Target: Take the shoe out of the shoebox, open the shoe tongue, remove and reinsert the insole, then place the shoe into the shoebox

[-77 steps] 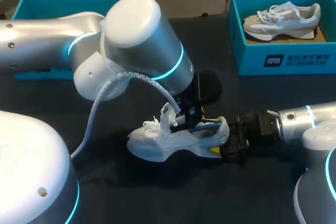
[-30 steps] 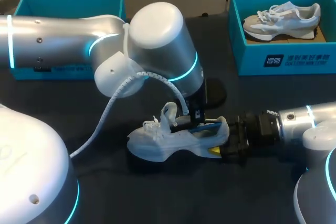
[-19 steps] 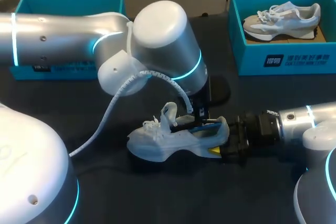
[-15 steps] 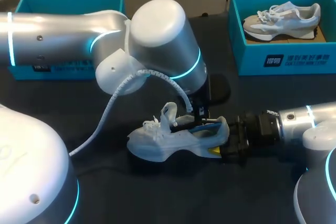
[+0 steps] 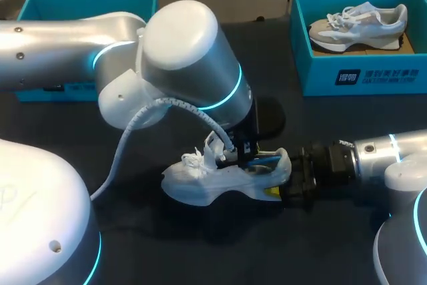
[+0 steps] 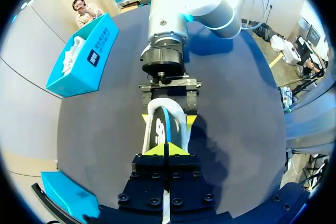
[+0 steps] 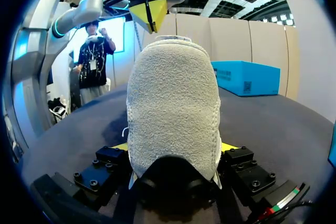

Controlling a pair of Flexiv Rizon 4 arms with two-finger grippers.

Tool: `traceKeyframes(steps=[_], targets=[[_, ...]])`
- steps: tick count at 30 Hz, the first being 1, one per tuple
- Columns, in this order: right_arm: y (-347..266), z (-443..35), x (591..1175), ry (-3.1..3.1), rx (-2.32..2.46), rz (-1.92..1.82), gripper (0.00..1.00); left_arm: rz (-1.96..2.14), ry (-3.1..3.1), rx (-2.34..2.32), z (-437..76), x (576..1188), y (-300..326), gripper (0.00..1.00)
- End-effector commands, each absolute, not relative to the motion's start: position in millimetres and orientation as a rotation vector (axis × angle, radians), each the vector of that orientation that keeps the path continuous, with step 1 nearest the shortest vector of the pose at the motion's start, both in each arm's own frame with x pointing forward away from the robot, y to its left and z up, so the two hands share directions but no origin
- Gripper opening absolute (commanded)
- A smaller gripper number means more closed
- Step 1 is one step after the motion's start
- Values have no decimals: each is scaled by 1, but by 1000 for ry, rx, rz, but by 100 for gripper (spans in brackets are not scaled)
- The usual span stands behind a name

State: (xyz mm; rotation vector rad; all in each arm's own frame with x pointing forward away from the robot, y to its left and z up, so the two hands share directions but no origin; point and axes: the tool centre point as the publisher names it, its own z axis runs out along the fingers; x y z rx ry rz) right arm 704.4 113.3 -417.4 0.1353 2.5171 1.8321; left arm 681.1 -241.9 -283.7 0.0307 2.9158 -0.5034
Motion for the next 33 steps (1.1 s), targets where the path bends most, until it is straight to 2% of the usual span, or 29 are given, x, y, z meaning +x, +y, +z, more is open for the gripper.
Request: traceKeyframes(steps=[1,7,15,21,33], targets=[[115,-417,704,2519,137,1827,0,-512,2911,30,-278,677,-233,8],[115,-417,704,2519,137,1827,0,-507,2909,29,-276,674,-232,24],[115,-417,704,2519,137,1827,0,-481,2926,46,-279,669,-230,30],[115,-417,704,2519,137,1827,0,-490,2926,28,-284,663,-225,45],[115,-417,704,2519,137,1827,0,-498,2842,-24,-295,654,-233,44]])
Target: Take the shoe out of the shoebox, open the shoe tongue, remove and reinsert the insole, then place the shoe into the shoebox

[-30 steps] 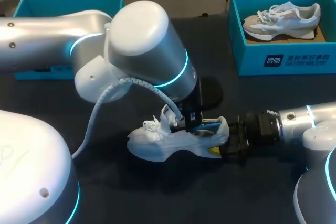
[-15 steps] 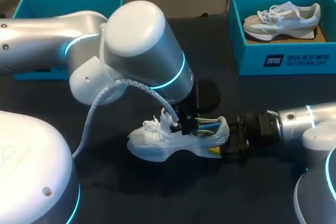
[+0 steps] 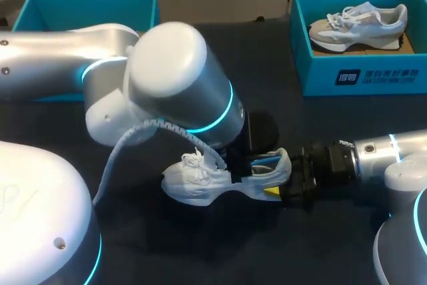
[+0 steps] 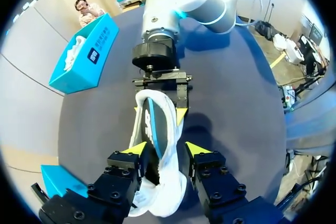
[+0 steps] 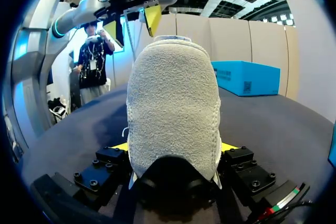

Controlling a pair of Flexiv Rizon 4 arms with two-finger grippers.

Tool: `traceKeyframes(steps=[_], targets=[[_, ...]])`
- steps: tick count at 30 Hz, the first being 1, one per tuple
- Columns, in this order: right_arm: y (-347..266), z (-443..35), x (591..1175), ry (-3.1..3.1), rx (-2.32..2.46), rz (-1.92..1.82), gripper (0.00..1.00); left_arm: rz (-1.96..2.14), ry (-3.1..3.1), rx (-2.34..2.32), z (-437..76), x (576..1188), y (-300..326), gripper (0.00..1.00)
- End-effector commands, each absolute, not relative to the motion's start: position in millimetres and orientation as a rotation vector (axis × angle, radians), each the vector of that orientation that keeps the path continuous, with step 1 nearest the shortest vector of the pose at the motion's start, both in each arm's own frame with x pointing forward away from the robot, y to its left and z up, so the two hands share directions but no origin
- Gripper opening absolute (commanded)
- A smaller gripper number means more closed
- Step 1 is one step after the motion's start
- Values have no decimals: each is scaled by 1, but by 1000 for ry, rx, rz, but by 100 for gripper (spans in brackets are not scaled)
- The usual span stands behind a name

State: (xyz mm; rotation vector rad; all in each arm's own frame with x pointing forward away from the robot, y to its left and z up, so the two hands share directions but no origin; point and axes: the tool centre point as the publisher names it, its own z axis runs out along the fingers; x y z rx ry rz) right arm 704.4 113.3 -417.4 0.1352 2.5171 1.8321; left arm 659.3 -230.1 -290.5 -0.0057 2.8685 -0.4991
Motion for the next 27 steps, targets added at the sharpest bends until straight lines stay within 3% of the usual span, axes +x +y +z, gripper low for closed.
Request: traceKeyframes(steps=[1,27], targets=[[115,-417,704,2519,137,1827,0,-495,2840,-29,-296,654,-233,44],[115,-417,704,2519,137,1827,0,-437,2648,-168,-316,648,-260,42]])
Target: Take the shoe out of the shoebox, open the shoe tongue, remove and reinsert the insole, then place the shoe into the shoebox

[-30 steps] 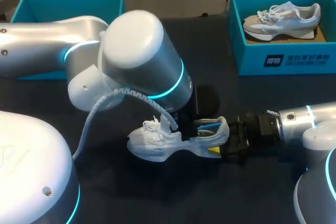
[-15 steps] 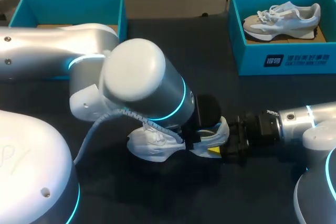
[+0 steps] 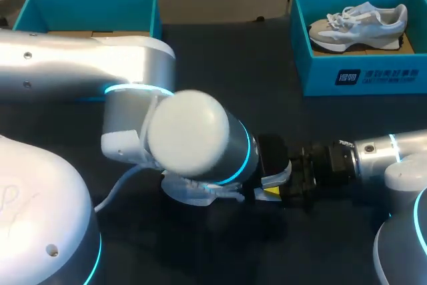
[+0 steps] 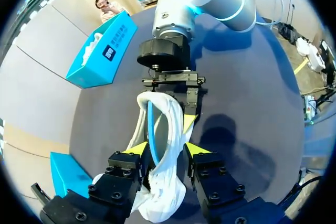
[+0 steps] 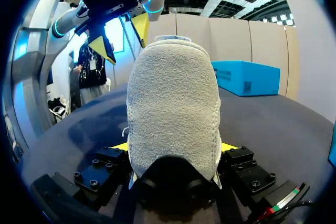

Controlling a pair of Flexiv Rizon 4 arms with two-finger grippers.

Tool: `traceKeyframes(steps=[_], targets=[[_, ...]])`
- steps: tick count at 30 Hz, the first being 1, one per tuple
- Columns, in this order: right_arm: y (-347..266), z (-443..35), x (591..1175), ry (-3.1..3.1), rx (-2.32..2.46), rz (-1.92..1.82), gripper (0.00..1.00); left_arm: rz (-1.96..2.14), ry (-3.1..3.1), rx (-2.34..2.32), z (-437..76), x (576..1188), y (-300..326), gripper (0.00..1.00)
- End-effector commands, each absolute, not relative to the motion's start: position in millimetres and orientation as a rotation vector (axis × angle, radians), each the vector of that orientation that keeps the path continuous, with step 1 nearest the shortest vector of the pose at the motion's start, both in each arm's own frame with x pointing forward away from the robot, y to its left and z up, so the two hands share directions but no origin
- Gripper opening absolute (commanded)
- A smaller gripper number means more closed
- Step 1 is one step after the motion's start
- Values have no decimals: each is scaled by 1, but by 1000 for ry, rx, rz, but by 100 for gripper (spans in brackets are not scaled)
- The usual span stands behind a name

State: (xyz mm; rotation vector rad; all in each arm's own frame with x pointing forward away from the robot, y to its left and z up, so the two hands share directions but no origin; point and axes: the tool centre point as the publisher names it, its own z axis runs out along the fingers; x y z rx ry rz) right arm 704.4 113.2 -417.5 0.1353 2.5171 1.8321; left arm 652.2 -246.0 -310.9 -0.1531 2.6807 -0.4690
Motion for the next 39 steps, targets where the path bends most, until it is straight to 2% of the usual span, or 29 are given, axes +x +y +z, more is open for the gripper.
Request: traceKeyframes(steps=[1,33,39], targets=[[115,-417,704,2519,137,1827,0,-433,2633,-180,-317,648,-261,41],[115,-417,704,2519,137,1827,0,-409,2386,-336,-327,674,-269,39],[115,-417,704,2519,137,1827,0,-404,2371,-343,-330,679,-273,35]])
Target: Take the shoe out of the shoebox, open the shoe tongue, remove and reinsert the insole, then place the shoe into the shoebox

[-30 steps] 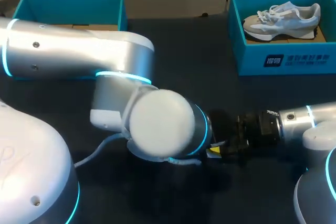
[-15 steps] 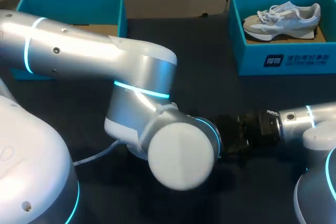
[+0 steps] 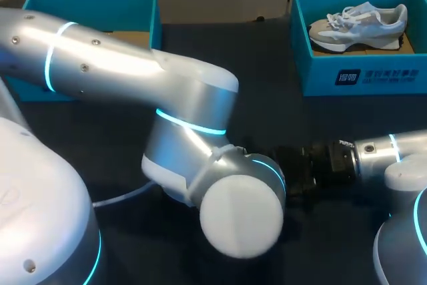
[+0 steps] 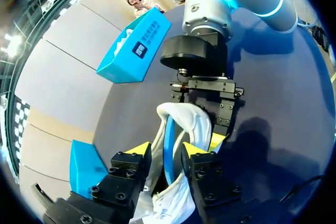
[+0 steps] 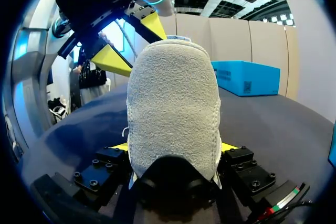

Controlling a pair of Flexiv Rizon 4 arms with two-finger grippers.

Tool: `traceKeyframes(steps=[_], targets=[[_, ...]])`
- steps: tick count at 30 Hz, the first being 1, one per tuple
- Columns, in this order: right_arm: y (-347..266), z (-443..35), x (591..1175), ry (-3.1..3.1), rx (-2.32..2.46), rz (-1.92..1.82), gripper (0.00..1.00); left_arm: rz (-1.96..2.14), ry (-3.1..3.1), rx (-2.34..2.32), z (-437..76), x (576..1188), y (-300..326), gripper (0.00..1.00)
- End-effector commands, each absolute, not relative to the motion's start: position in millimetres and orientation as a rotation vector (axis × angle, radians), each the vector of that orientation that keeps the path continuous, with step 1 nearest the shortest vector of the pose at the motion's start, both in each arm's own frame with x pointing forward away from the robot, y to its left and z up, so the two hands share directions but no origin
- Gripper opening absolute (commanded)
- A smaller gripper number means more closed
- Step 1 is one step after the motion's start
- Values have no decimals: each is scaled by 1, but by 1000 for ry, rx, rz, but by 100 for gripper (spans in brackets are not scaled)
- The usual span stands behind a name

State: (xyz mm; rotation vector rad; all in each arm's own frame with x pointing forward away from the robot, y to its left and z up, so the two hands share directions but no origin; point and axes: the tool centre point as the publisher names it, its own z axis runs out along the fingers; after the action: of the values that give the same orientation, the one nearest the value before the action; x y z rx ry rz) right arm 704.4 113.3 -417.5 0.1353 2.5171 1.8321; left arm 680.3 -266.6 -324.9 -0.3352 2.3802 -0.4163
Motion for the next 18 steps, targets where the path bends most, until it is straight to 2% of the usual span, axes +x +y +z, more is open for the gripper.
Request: traceKeyframes(steps=[1,13,18], targets=[[115,-417,704,2519,137,1827,0,-402,2372,-345,-330,680,-274,34],[115,-417,704,2519,137,1827,0,-385,2350,-355,-337,685,-276,34],[115,-417,704,2519,137,1827,0,-374,2351,-365,-341,691,-277,30]])
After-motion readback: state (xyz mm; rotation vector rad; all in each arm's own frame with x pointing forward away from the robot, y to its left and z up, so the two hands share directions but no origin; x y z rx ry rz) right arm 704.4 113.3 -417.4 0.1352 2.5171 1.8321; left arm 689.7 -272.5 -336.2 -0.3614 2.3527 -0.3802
